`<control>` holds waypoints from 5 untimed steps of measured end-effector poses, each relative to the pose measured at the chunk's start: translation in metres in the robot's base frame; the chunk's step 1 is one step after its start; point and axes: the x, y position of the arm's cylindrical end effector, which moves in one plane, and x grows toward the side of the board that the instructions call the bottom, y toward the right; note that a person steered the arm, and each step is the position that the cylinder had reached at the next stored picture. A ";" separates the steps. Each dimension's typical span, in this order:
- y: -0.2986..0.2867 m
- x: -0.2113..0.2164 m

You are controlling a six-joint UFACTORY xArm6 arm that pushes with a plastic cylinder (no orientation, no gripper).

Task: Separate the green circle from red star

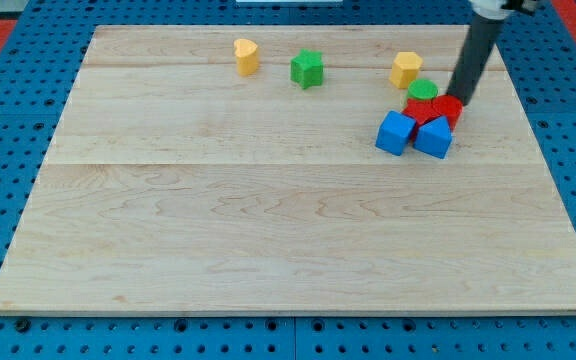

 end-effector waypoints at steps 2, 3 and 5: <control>-0.057 -0.007; -0.072 0.034; -0.071 -0.008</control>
